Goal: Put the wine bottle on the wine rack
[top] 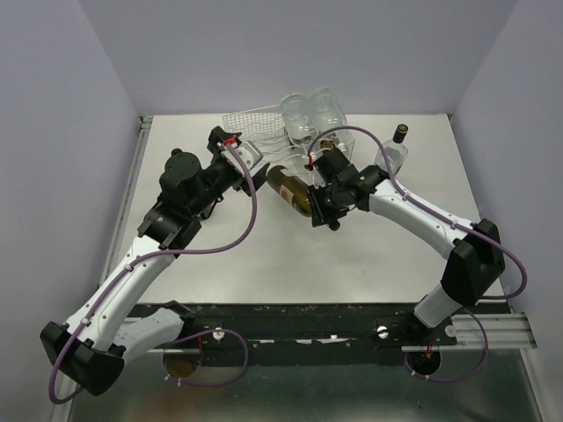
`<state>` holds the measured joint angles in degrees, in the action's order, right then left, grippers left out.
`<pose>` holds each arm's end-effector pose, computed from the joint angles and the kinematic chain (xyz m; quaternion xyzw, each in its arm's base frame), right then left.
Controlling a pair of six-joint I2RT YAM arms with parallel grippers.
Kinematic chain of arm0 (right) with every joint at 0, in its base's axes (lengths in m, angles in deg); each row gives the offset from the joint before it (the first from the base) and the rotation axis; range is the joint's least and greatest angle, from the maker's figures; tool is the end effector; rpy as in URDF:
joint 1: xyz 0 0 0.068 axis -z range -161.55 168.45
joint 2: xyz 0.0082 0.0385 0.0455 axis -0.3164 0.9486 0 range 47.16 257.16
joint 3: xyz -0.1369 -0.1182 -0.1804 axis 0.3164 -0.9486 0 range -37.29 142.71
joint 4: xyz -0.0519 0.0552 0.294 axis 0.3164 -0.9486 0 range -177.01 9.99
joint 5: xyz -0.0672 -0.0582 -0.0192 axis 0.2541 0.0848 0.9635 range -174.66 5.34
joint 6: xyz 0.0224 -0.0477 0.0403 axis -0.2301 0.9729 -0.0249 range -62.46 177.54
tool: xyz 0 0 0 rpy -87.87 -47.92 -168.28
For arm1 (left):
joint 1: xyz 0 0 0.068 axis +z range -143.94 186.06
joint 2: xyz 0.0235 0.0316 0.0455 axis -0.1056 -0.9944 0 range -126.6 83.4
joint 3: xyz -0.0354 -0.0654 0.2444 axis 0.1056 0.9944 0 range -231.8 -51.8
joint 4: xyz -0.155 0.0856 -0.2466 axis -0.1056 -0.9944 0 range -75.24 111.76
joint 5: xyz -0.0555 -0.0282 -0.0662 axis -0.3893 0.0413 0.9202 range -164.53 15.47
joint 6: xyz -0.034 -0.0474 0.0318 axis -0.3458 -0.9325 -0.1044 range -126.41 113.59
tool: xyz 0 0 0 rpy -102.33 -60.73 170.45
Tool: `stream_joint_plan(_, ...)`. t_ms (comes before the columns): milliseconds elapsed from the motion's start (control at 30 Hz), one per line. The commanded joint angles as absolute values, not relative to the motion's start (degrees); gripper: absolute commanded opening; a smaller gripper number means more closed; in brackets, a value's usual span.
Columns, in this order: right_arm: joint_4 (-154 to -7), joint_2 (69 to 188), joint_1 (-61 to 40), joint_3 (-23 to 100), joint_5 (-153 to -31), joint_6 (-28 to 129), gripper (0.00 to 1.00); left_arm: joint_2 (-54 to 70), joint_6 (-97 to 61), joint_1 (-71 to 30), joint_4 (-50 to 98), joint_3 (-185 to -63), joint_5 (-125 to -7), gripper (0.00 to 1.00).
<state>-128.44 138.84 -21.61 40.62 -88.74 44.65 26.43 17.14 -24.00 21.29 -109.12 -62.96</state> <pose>0.2898 0.2484 0.2370 -0.2362 0.9409 0.1379 0.1995 0.2549 -0.1597 0.3812 0.3811 0.5964 -0.1112 0.6976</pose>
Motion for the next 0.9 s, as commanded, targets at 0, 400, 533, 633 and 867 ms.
stream_joint_plan(0,-111.76,139.09,-21.89,41.03,-81.51,41.46,0.01,26.18,8.80,-22.16,17.28,-115.78,-59.87,0.99)
stream_joint_plan(400,-103.58,145.51,-21.89,41.99,-77.63,39.35,0.01,27.59,5.11,-18.73,19.21,-115.61,-56.43,0.99)
stream_joint_plan(533,-100.67,147.53,-21.98,42.42,-76.49,38.46,0.01,27.58,4.14,-18.46,19.04,-115.96,-56.07,0.99)
stream_joint_plan(633,-96.99,148.32,-21.98,41.99,-76.14,37.85,0.00,27.67,3.87,-18.29,18.60,-116.22,-56.42,0.99)
stream_joint_plan(867,-83.71,153.85,-21.98,40.57,-74.38,32.41,0.01,27.67,3.78,-18.11,18.60,-115.96,-56.43,0.99)
